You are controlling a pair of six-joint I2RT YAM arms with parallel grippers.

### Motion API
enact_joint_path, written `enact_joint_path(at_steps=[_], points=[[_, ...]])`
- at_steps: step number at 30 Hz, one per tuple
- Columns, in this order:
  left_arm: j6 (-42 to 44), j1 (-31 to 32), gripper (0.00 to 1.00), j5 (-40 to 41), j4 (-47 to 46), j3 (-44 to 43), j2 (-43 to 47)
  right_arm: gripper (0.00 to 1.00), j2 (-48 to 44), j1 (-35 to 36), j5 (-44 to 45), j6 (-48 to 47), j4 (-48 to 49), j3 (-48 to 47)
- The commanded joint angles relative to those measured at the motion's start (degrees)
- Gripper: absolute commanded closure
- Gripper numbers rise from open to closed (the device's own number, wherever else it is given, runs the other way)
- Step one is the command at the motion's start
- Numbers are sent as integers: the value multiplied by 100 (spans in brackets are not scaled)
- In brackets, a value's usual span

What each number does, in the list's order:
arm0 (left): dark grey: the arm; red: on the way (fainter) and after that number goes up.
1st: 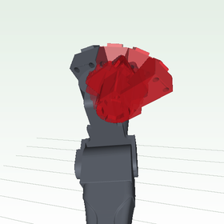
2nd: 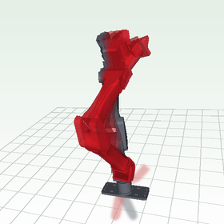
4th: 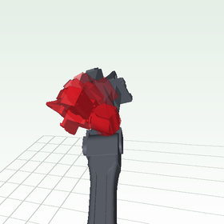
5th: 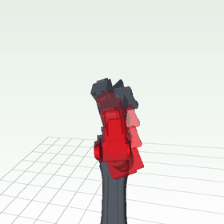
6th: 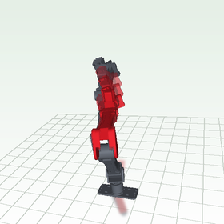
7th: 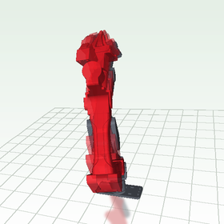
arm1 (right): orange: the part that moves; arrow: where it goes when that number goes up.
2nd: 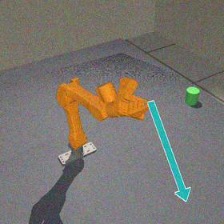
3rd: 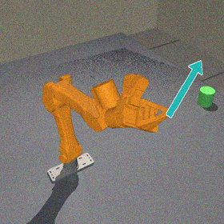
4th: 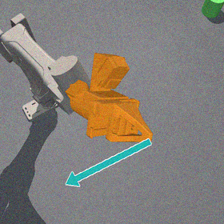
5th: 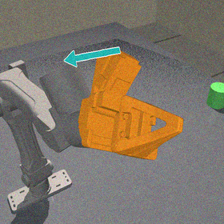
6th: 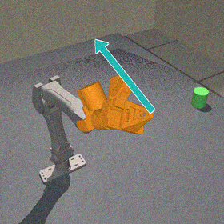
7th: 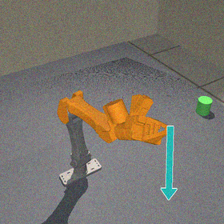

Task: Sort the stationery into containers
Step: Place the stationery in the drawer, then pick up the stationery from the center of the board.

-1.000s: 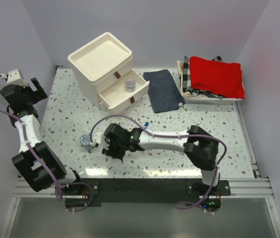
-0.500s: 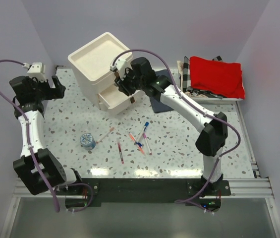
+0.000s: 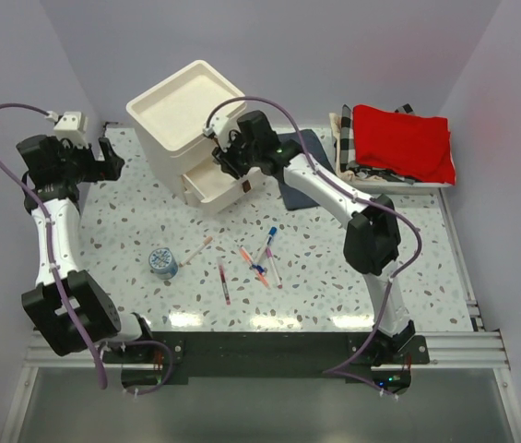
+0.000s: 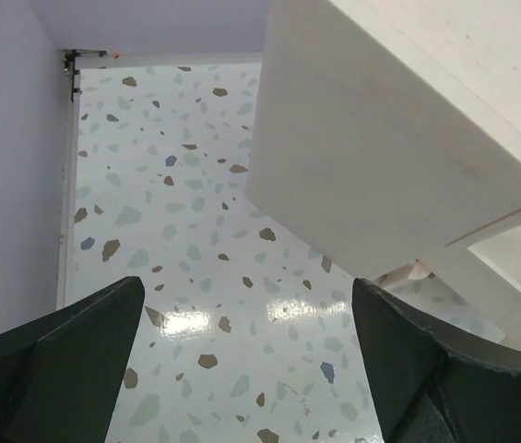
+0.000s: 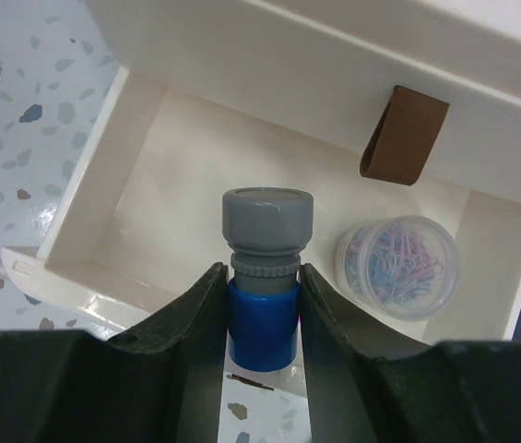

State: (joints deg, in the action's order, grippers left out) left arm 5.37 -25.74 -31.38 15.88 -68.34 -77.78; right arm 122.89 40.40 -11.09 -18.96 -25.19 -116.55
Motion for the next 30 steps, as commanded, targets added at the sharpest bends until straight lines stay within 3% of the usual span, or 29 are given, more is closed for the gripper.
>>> enact_joint_path(at_steps=[1,3,6,8,13,17,19,20,26,30], points=[[-132,-2,0,-325,-59,198,156,63,182,99,318,-170,172,-280],[-141,-10,0,-282,-6,154,306,47,235,99,467,-108,111,-306],[-89,-10,0,-106,117,49,640,30,192,82,722,-55,23,-281],[25,-10,0,-18,21,171,869,25,-176,55,775,-73,381,200],[-44,-10,0,316,205,-65,1089,23,-1292,38,320,208,954,1019],[52,-10,0,658,521,-171,1107,24,-2144,73,-1663,-281,420,1782],[87,-19,0,1026,784,-136,1107,23,-2348,221,-2449,-1142,60,2379],[53,-28,0,1133,846,-110,1116,17,-2401,283,-2511,-1528,-72,2478],[-571,-80,0,1161,311,-432,976,13,-1779,1232,-2364,-3057,-1698,1848],[-1564,-668,0,204,-232,-751,545,13,-1155,2039,-1810,-3666,-2060,1338]])
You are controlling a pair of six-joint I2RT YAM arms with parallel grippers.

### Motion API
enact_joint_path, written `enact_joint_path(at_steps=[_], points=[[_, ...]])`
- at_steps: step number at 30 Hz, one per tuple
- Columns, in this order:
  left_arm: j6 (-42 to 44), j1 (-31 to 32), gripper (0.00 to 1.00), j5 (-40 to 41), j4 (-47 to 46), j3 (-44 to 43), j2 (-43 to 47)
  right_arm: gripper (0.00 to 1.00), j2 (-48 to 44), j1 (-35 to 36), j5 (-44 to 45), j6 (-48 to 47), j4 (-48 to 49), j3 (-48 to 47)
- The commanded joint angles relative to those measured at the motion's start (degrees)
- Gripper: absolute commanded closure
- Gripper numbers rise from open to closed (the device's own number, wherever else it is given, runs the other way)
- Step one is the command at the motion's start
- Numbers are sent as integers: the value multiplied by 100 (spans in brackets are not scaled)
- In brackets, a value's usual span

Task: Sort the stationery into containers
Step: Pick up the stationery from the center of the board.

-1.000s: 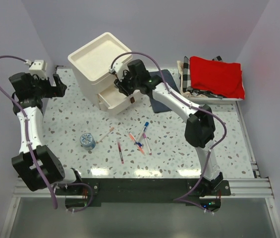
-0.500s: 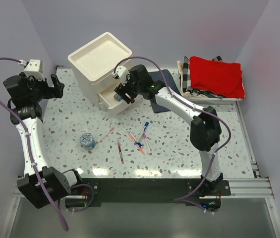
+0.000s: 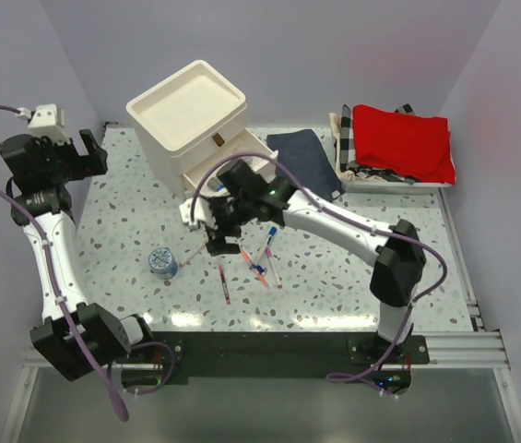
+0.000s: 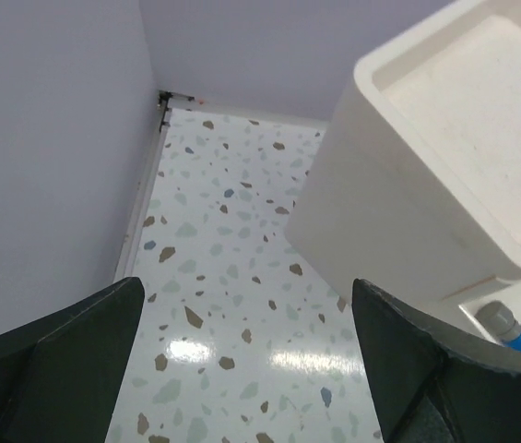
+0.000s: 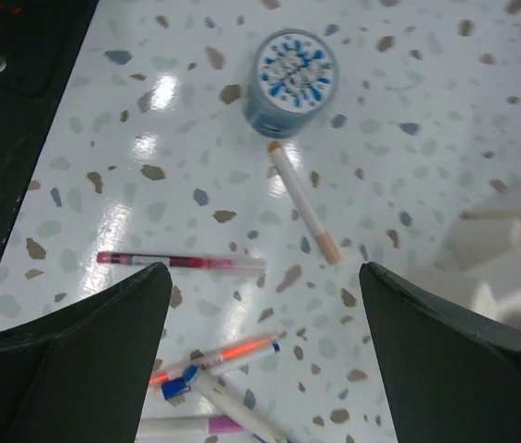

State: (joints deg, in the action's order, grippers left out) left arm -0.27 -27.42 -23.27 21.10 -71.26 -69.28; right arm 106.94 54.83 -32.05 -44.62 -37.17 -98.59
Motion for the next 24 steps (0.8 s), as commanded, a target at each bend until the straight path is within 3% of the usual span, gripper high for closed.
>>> enact_joint_path(at_steps=[1,4,10,18,24], points=[[-1149,-606,0,-609,-870,-467,-323,12,712,704,557,-1206,-880,-616],[-1386,-712,0,-469,-1126,-528,-297,12,1204,1012,744,-1199,-731,-1055],[-1300,-756,0,-485,-951,-608,133,11,1909,1223,866,-100,-99,-1874],[-948,-747,0,-996,-388,-722,134,10,2120,1311,1711,559,1053,-1743],[-791,-756,0,-1048,-2,-1117,-59,9,2972,1311,1738,937,1316,-2515]])
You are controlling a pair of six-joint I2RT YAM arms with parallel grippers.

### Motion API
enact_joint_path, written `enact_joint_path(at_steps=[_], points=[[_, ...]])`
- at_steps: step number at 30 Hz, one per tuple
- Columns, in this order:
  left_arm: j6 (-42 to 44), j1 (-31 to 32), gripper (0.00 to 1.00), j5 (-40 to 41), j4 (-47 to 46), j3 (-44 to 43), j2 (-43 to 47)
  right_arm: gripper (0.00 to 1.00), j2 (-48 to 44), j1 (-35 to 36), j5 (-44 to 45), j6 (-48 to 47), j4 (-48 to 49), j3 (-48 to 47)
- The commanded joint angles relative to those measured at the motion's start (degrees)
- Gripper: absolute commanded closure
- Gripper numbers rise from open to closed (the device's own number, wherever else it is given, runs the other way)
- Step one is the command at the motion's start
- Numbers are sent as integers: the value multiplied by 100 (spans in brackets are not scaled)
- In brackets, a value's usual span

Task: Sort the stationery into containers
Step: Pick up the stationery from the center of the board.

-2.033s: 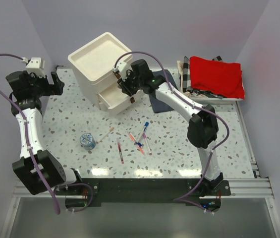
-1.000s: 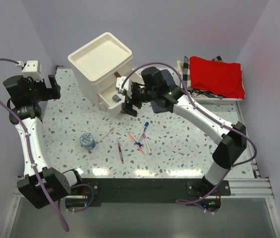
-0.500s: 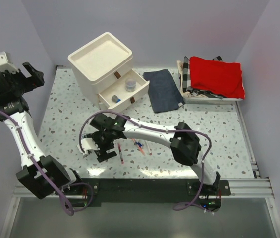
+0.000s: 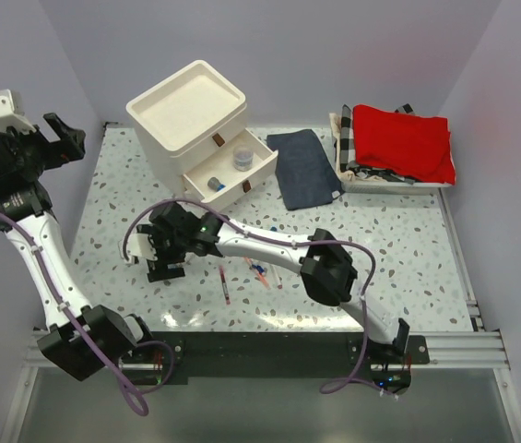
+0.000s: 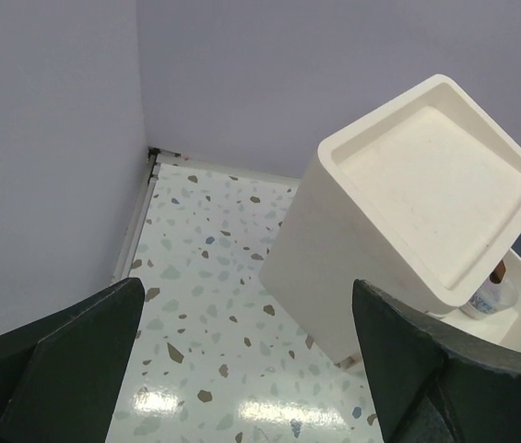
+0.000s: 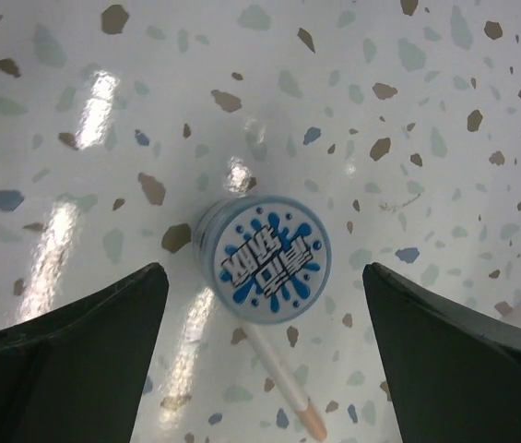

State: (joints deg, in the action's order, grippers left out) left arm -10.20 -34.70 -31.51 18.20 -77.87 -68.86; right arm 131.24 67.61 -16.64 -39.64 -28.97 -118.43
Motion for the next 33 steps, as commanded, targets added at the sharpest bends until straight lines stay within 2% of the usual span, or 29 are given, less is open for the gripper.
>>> enact_joint_path(at_steps=[1,8,14,16,17,20,21,23,24,25,29,32,33], points=[[254,-28,0,-259,351,-597,-145,9,613,33,197,544,541,-593],[457,-20,0,-286,650,-967,-400,9,1070,33,293,870,471,-1015],[440,-28,0,-356,677,-976,-488,16,939,33,364,817,296,-787],[413,-28,0,-374,677,-924,-497,21,877,24,311,800,304,-629],[413,-28,0,-382,677,-897,-497,25,860,-2,302,808,287,-602],[413,-28,0,-418,685,-827,-514,44,868,-55,136,826,217,-602],[431,-28,0,-426,685,-818,-506,63,886,-64,83,826,147,-672],[457,-19,0,-444,685,-809,-514,81,877,-108,-119,887,50,-751],[475,-28,0,-444,685,-818,-514,96,738,-143,-181,957,15,-760],[501,-28,0,-453,685,-861,-523,100,615,-187,-338,1184,40,-734],[685,-37,0,-523,598,-862,-514,100,-132,-651,-1190,2142,304,-576],[765,-37,0,-558,431,-704,-418,100,-905,-1151,-2224,3319,1066,-164],[773,-37,0,-584,378,-599,-392,100,-1064,-1293,-2412,3679,1626,98]])
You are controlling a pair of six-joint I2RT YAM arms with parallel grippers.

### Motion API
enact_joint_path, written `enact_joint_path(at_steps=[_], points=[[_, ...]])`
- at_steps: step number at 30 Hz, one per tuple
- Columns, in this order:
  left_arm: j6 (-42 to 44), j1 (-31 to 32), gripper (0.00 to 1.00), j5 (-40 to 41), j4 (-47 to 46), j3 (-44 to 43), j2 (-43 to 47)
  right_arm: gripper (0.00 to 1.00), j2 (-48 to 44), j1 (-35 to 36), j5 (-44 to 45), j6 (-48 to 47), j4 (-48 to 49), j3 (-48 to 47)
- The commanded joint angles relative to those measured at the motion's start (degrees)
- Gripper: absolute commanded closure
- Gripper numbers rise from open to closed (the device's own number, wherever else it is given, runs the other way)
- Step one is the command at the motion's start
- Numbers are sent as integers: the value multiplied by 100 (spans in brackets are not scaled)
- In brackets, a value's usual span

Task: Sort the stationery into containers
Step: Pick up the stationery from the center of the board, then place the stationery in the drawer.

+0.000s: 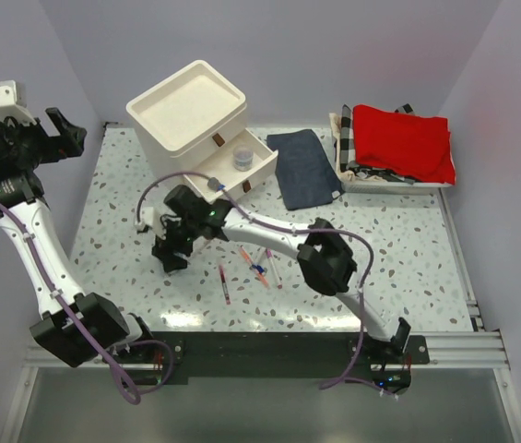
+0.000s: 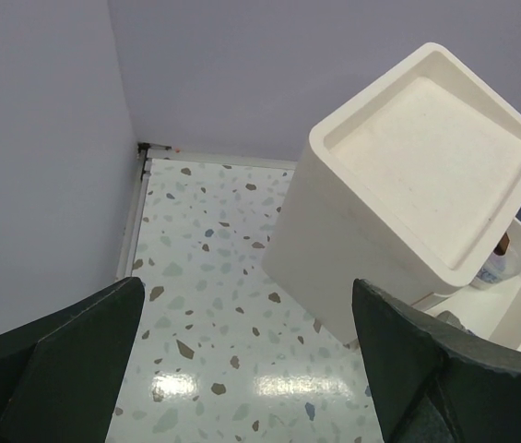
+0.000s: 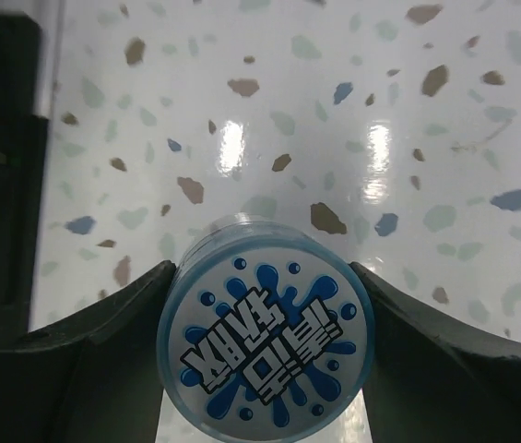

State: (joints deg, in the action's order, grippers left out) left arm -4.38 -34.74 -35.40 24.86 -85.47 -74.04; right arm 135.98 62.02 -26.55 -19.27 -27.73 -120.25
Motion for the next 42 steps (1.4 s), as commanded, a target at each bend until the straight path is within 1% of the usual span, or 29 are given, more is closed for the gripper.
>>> enact_joint_path(at_steps=[1,2,3,4,5,6,7,8,11,16,19,24,32,34,40,42], points=[[192,-24,0,-230,-385,215,161,100,-1801,-866,-1572,2402,1777,378],[183,-33,0,-292,-438,267,179,100,-1882,-1137,-1817,2784,2006,440],[131,-33,0,-327,-482,372,188,100,-1943,-1270,-1915,3180,2443,528],[96,-24,0,-327,-578,426,214,100,-1996,-1402,-1985,4019,2674,607],[43,-33,0,-336,-631,496,232,100,-2145,-1690,-1995,4454,2972,738],[-44,-33,0,-345,-701,636,258,100,-2242,-1824,-1943,4858,3497,1105],[-71,-33,0,-371,-833,715,319,100,-2321,-1947,-1925,5445,3667,1265],[-106,-24,0,-415,-912,794,364,100,-2435,-2157,-1933,5642,3782,1415],[-159,-24,0,-389,-1097,1041,487,100,-2524,-2456,-1951,5899,3915,1750],[-160,-24,0,-292,-957,1068,487,100,-2322,-2844,-1863,6443,3968,1899],[-116,-15,0,-205,-861,1050,496,100,-2147,-2993,-1793,6191,3565,1733],[-28,-24,0,-117,-711,1050,522,100,-1918,-3152,-1573,5838,3204,1540],[43,-15,0,-81,-570,1050,548,100,-1523,-3205,-1301,5592,2957,1285],[60,-24,0,-81,-544,1059,548,99,-1452,-3214,-1143,5539,2878,1232],[148,-24,0,-99,-456,1094,619,97,-1179,-3179,-1028,5504,2861,1109],[201,-24,0,-90,-439,1085,628,95,-1144,-3178,-1028,5451,2808,1109]])
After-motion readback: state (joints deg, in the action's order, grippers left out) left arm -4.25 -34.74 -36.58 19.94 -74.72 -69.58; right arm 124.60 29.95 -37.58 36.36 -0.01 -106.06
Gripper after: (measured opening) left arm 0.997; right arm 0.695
